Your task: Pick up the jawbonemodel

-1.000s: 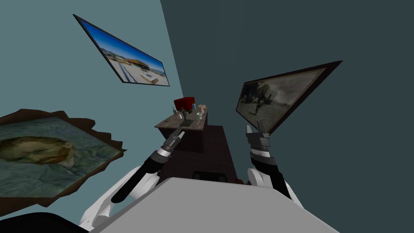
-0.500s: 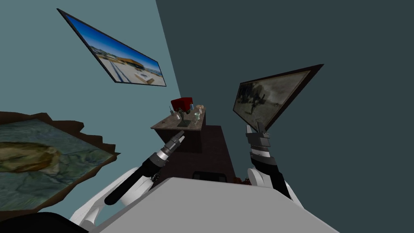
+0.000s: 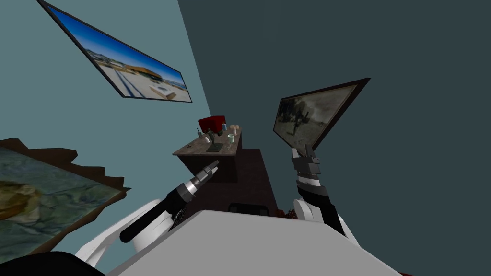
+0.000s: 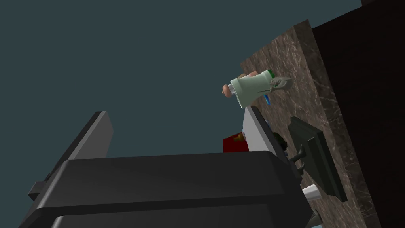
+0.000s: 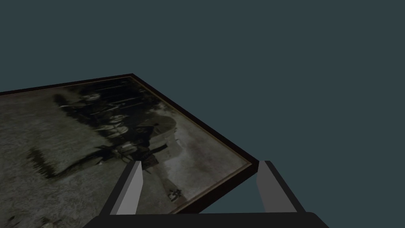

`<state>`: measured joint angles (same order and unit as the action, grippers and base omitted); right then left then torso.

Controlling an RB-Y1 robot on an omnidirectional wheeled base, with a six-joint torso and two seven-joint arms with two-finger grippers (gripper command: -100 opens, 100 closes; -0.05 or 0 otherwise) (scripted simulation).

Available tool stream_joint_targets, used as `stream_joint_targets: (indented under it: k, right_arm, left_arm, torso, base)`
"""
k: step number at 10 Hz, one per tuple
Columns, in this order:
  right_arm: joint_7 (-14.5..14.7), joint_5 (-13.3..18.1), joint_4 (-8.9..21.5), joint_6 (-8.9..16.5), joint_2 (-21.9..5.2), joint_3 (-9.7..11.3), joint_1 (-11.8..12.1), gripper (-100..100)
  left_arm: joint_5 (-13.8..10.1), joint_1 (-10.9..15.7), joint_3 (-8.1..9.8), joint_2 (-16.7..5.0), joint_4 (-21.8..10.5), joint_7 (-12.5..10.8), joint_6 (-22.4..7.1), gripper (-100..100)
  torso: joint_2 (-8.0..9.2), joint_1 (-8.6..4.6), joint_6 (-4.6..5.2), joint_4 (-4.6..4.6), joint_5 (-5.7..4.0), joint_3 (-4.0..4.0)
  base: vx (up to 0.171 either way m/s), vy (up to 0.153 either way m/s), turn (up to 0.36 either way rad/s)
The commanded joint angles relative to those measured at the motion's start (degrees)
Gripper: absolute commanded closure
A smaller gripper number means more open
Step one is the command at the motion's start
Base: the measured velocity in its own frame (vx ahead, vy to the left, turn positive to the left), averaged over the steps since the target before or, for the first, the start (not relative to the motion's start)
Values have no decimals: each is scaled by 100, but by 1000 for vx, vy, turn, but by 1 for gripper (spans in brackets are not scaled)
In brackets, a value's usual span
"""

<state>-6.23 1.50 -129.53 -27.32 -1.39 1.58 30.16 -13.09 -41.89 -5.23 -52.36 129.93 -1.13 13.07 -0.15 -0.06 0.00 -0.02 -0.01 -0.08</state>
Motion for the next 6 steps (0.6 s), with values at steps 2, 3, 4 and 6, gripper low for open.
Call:
stream_joint_targets:
  k: [2, 3, 4, 6]
  right_arm:
    - [0, 0, 0, 0, 0, 0, 0, 0]
    - [0, 0, 0, 0, 0, 0, 0, 0]
    - [0, 0, 0, 0, 0, 0, 0, 0]
    - [0, 0, 0, 0, 0, 0, 0, 0]
  left_arm:
    - [-106, -125, -26, -453, -43, -4, -185, -100]
    - [-196, -219, -47, -621, -103, -14, -338, -100]
    - [-196, -219, -47, -789, -103, -14, -338, -100]
    - [-282, -311, -65, -1064, -167, -27, -497, -100]
  torso:
    - [-5, 0, 2, -1, 0, -3]
    - [-4, 1, 0, -1, 0, -3]
    - [-7, -1, 1, -2, 0, -4]
    - [0, 2, -1, 0, 0, 0]
  base:
    - [46, -20, -101]
    - [52, -26, -113]
    - [48, -25, -65]
    - [38, -13, -73]
